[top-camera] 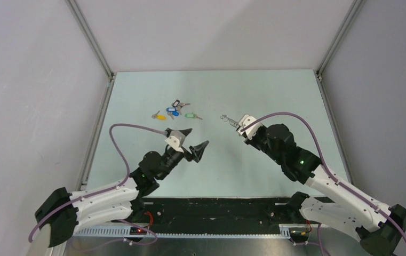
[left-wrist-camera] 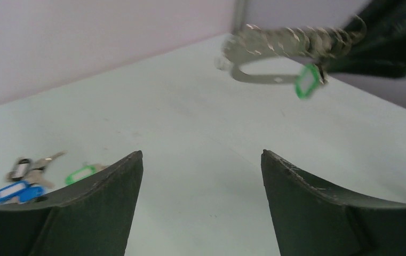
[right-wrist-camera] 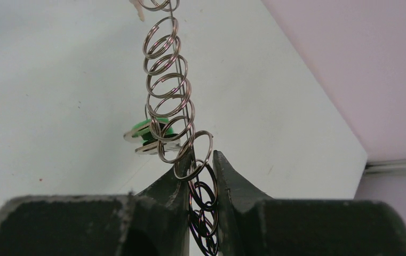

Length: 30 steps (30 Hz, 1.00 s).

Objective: Remove the keys from the keyring

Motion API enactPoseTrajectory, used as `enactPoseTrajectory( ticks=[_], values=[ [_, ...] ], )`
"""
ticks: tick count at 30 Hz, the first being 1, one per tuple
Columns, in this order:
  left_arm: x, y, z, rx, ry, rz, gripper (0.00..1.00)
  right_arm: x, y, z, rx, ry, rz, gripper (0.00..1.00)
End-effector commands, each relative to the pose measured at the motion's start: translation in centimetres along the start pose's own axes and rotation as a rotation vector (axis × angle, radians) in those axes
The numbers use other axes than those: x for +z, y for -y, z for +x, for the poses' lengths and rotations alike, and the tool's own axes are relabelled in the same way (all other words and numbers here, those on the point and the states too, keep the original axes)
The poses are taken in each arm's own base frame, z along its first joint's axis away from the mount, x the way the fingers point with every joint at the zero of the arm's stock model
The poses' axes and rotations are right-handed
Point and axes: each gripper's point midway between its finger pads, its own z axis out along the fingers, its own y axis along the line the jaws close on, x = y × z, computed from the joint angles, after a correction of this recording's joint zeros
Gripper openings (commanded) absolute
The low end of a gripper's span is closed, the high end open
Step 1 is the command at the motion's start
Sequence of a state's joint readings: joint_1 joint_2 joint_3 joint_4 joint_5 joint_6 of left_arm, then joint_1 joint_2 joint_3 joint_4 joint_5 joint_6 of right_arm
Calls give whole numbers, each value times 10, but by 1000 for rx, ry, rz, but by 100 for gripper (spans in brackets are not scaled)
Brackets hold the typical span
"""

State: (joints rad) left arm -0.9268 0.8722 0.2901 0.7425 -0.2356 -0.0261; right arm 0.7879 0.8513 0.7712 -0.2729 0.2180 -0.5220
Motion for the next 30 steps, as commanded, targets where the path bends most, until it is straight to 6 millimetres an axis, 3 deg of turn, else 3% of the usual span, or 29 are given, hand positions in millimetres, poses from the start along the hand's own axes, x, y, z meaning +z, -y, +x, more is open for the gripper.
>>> enactPoseTrajectory(
  ticks=[1, 11, 30],
  values=[
    [7, 47, -8, 12, 17, 259, 81, 3, -2, -35, 57, 142, -19, 0],
    [6, 83, 3, 80, 10, 481, 76, 1, -24, -63, -64, 258, -79, 0],
    [4, 85, -6, 72, 62, 491, 64, 8, -55, -93, -108, 352, -130, 0]
  ],
)
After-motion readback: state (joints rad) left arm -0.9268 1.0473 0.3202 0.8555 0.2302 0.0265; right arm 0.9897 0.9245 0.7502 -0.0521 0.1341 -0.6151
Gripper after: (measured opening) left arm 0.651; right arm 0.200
